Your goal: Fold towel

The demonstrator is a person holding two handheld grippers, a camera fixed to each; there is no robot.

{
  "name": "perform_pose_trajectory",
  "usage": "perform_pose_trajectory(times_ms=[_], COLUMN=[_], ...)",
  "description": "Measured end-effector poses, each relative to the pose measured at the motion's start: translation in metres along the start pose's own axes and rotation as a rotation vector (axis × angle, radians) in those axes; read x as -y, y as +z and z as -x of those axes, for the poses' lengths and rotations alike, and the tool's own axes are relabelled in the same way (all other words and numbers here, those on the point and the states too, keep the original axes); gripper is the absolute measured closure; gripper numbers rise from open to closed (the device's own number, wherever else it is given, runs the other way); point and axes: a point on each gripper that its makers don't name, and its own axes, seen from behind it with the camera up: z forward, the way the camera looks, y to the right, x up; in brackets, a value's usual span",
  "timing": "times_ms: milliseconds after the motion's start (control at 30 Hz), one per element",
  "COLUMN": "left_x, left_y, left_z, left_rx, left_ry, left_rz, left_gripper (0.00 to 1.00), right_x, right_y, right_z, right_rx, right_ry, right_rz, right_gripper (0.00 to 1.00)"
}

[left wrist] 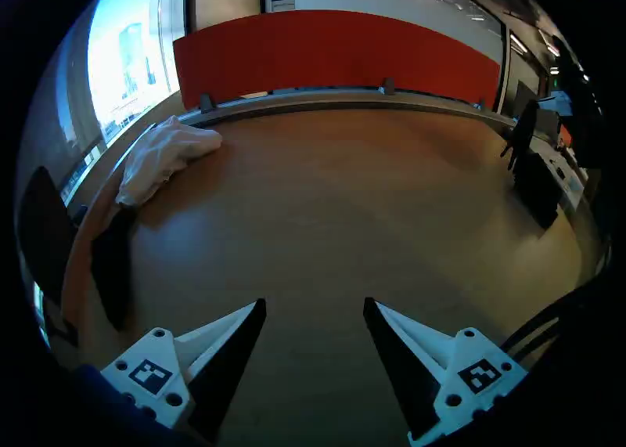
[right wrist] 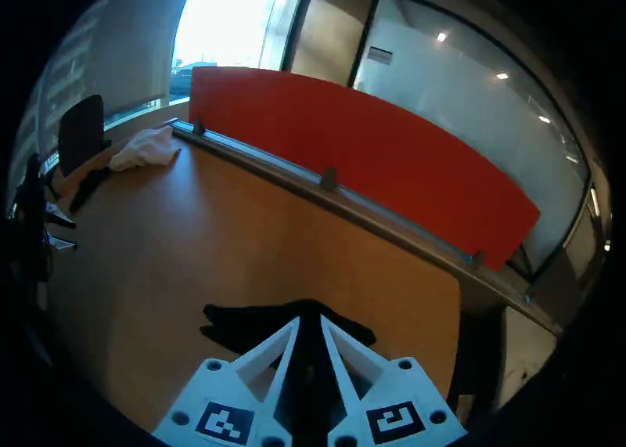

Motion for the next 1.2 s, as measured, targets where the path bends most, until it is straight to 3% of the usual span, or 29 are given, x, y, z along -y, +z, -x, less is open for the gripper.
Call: perform_pose_trajectory(times_ms=[700,1200], left_x=[-0.005,-0.010], left_y=[0.003,0.005], left_z=[-0.003,-0.007], left_rx=[0.007,0.006], left_ry=[0.006,0.017], left_rz=[-0.003,0.000], left_gripper=[0.08,0.08], right_x=[-0.071,-0.086], right_y=[0.003,-0.005], right_z=[0.012,0.036], right_rx=[0.042,0.076], right_ry=[0.025,0.049], right_rz=[0.087,0.110], right_gripper=[0.95,0.95])
